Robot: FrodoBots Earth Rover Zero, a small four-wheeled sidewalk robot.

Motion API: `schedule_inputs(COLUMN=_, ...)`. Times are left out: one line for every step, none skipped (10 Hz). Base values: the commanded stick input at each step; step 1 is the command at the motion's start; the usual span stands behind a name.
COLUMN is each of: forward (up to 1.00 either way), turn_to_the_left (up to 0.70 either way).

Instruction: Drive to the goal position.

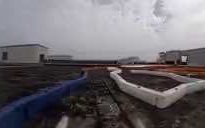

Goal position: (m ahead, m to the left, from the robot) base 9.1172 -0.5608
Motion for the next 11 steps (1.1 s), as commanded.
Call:
schedule_inputs(forward=0.7, turn_to_the_left=0.0)
schedule_inputs(forward=0.7, turn_to_the_left=0.0)
schedule_inputs(forward=0.7, turn_to_the_left=0.0)
schedule_inputs(forward=0.7, turn_to_the_left=0.0)
schedule_inputs(forward=0.7, turn_to_the_left=0.0)
schedule_inputs(forward=0.7, turn_to_the_left=0.0)
schedule_inputs(forward=0.7, turn_to_the_left=0.0)
schedule_inputs(forward=0.7, turn_to_the_left=0.0)
schedule_inputs(forward=0.7, turn_to_the_left=0.02)
schedule_inputs(forward=0.7, turn_to_the_left=0.04)
schedule_inputs(forward=0.7, turn_to_the_left=0.06)
